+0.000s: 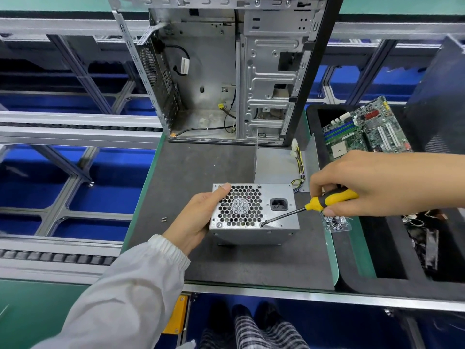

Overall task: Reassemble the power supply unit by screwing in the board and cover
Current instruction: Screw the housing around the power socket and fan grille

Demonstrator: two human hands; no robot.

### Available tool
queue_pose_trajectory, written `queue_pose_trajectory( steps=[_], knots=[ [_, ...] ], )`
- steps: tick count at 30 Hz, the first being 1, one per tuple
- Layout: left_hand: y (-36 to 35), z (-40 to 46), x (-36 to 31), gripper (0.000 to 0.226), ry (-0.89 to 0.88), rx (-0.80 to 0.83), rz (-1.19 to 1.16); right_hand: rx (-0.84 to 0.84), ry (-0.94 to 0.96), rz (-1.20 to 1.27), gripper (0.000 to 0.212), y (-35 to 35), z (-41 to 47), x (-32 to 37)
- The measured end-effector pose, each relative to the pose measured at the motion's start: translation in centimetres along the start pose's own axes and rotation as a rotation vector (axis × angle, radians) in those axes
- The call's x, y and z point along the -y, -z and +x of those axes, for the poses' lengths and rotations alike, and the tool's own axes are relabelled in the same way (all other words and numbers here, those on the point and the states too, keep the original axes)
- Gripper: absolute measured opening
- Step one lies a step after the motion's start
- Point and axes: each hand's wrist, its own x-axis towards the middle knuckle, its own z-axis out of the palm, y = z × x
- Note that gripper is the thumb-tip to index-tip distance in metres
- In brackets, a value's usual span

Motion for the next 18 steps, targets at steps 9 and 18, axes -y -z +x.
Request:
queue_pose_trajectory(
  steps=[9, 18],
  knots=[
    [-0.08, 0.13, -0.06, 0.034, 0.004, -0.017, 0.002, 0.006, -0.010, -0.022, 0.016, 0.08, 0.07, -0.01],
    [0.13, 0.26, -0.07, 0.035, 0.007, 0.002, 0.005, 0.037, -0.006, -0.020, 0.012, 0.31, 0.42, 0.74]
  ],
)
